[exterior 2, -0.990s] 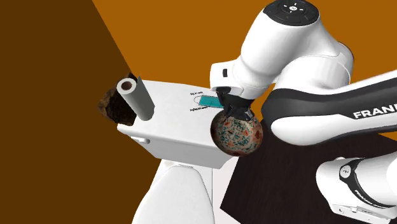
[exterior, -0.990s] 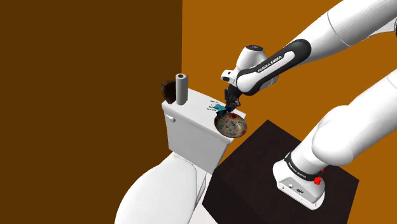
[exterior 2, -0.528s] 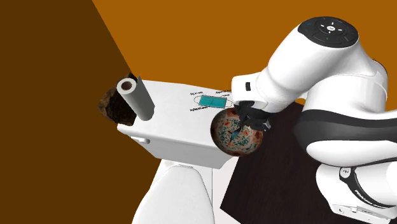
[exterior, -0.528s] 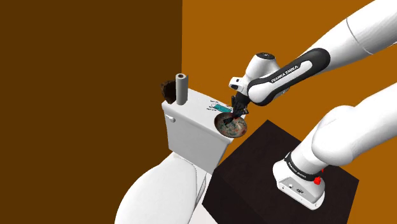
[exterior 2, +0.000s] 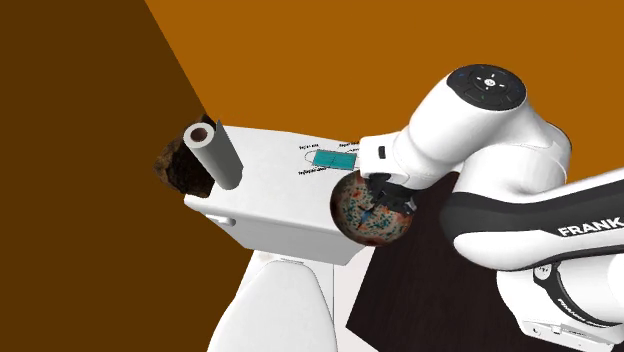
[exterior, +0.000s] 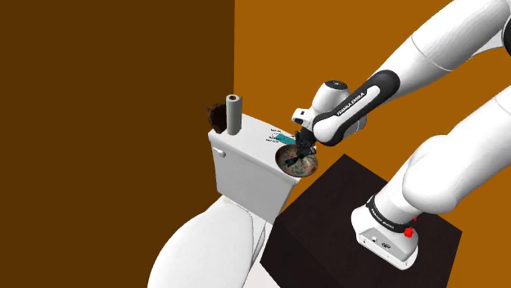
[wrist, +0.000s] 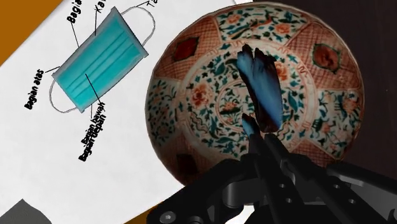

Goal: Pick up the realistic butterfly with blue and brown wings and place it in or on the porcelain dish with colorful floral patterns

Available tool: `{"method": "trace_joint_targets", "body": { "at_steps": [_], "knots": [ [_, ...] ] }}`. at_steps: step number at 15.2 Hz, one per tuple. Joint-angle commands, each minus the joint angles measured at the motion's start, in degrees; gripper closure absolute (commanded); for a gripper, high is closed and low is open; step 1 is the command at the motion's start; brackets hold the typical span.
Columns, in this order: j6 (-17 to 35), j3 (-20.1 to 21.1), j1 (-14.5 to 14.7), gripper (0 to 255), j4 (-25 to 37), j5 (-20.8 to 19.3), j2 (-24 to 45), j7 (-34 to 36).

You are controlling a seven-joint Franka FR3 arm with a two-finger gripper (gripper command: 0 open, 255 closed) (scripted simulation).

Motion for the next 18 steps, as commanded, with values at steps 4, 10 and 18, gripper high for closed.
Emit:
{"method": "trace_joint_targets", "body": {
  "at_steps": [4, 10, 18],
  "knots": [
    [5.7, -0.8, 2.2, 255, 0.3, 5.7, 6.2, -4.3],
    [6.9, -2.3, 4.4, 255, 0.6, 8.2, 7.7, -6.2],
    [6.7, -38.8, 41.8, 0, 0.7, 11.6, 8.1, -8.6]
  ]
}}
